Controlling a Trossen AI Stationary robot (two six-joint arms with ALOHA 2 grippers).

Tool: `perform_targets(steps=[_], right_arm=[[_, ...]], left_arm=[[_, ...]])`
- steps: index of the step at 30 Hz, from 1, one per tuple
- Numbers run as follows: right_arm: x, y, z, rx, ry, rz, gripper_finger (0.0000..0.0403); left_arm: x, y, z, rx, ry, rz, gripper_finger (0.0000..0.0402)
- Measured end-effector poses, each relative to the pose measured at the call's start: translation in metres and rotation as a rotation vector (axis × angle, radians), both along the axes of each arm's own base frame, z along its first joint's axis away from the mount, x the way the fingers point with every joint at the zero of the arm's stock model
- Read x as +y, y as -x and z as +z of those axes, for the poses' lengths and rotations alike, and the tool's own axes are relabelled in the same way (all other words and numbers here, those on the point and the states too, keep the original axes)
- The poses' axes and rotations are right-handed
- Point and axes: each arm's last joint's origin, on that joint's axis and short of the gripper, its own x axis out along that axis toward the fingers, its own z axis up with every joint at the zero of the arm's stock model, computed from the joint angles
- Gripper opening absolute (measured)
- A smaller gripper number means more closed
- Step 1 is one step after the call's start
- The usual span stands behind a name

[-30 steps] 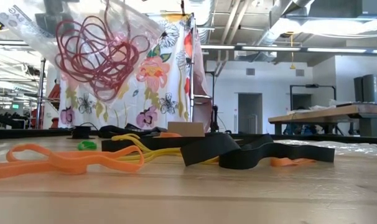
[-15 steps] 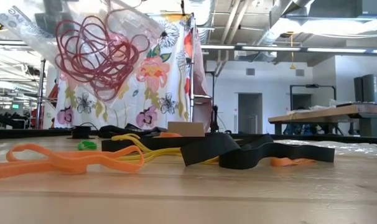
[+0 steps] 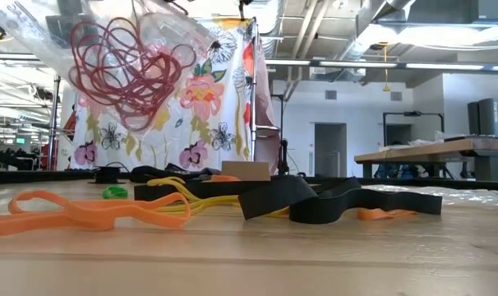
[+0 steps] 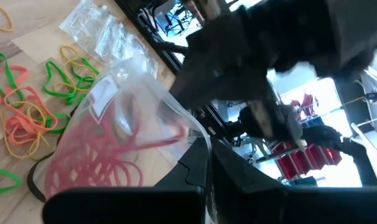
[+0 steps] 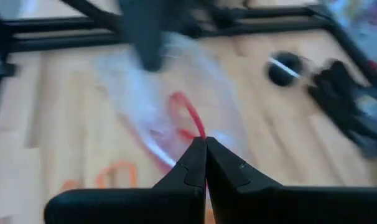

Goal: Sort rubber bands
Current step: Put the red rubber band into the transparent zip bag

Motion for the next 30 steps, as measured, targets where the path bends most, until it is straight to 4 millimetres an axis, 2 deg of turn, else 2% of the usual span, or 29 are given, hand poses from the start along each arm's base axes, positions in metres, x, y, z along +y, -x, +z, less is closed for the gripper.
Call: perform_targets(steps=[8, 16, 22, 25, 30], right_arm=[[0.001, -0.014, -0.009, -0.051, 0.058, 0.059, 0.0000], [-0.023, -0.016, -0.013, 0.009, 0.040, 0.022, 0.0000], [-0.021, -0.016, -0.014, 0.032, -0.011, 0.118, 0.0001], [-0.022, -0.016, -0.014, 0.032, -0.022, 0.129, 0.0015], [-0.024, -0.015, -0.015, 0.047, -0.061, 0.125, 0.0073]], left_arm=[[0.000, -0.001, -0.003, 0.019, 0.014, 0.028, 0.0000], [0.000, -0.002, -0.002, 0.013, 0.009, 0.022, 0.0000], [0.000, -0.002, -0.002, 0.008, 0.002, 0.017, 0.0000], [0.000, -0.002, -0.002, 0.009, 0.000, 0.019, 0.0000], [0.000, -0.002, -0.002, 0.012, -0.003, 0.023, 0.0000]])
